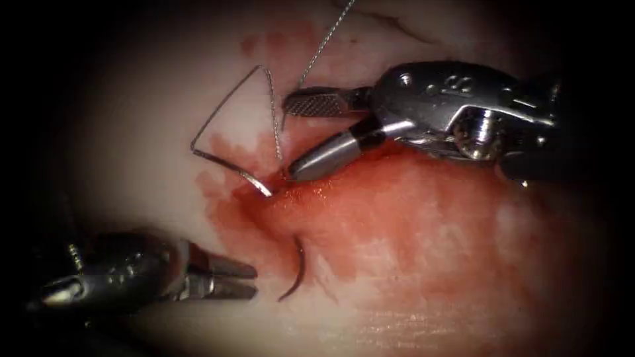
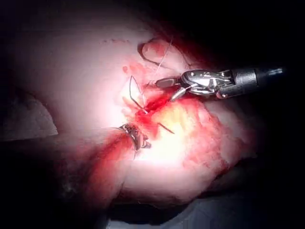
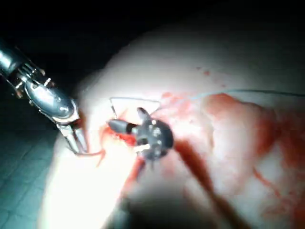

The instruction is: Wound Closure

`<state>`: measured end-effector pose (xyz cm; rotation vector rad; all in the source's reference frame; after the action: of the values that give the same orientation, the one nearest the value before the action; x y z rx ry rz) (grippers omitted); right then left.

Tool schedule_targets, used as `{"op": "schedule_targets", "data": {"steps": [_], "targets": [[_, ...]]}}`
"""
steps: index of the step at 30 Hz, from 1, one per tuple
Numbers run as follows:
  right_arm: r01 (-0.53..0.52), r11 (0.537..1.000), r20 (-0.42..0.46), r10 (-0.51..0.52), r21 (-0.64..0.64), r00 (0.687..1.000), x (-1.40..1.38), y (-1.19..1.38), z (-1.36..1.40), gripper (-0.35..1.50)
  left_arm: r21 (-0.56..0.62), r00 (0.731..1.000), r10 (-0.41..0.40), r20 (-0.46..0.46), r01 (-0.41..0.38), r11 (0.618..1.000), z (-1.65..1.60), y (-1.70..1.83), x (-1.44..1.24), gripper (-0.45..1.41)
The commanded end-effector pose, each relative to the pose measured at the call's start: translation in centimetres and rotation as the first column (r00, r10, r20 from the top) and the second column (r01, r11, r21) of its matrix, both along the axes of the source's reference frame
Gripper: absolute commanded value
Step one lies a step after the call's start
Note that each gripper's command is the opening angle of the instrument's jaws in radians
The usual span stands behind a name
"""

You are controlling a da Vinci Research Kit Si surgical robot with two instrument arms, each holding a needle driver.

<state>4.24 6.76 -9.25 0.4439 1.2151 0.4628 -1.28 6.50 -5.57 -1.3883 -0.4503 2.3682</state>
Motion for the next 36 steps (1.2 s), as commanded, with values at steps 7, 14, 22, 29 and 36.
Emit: {"op": "schedule_targets", "data": {"steps": [7, 14, 22, 29, 36], "targets": [[-0.01, 1.0, -0.006, 0.01, -0.004, 1.0, 0.02, 0.07, 0.03, 1.19, -0.223, 0.971, -0.149, 0.185, 0.189, 0.956, -0.02, -0.19, -0.16, 0.48], [-0.019, 1.0, -0.003, 0.019, -0.009, 1.0, -0.05, 0.08, 0.08, 1.18, -0.289, 0.92, -0.287, 0.268, 0.361, 0.887, 0.03, -0.11, -0.55, 0.62], [-0.02, 1.0, 0.002, 0.02, -0.016, 1.0, -0.02, 0.06, 0.15, 1.18, -0.308, 0.901, -0.345, 0.264, 0.418, 0.855, 0.32, -0.03, -0.72, 0.62], [-0.02, 1.0, 0.004, 0.02, -0.02, 1.0, -0.01, 0.04, 0.19, 1.16, -0.23, 0.879, -0.394, 0.27, 0.456, 0.86, 0.34, 0.01, -0.7, 0.4], [-0.021, 1.0, 0.005, 0.021, -0.022, 1.0, 0.0, 0.03, 0.2, 1.16, -0.04, 0.824, -0.519, 0.225, 0.54, 0.84, 0.3, -0.05, -0.59, -0.35]]}}
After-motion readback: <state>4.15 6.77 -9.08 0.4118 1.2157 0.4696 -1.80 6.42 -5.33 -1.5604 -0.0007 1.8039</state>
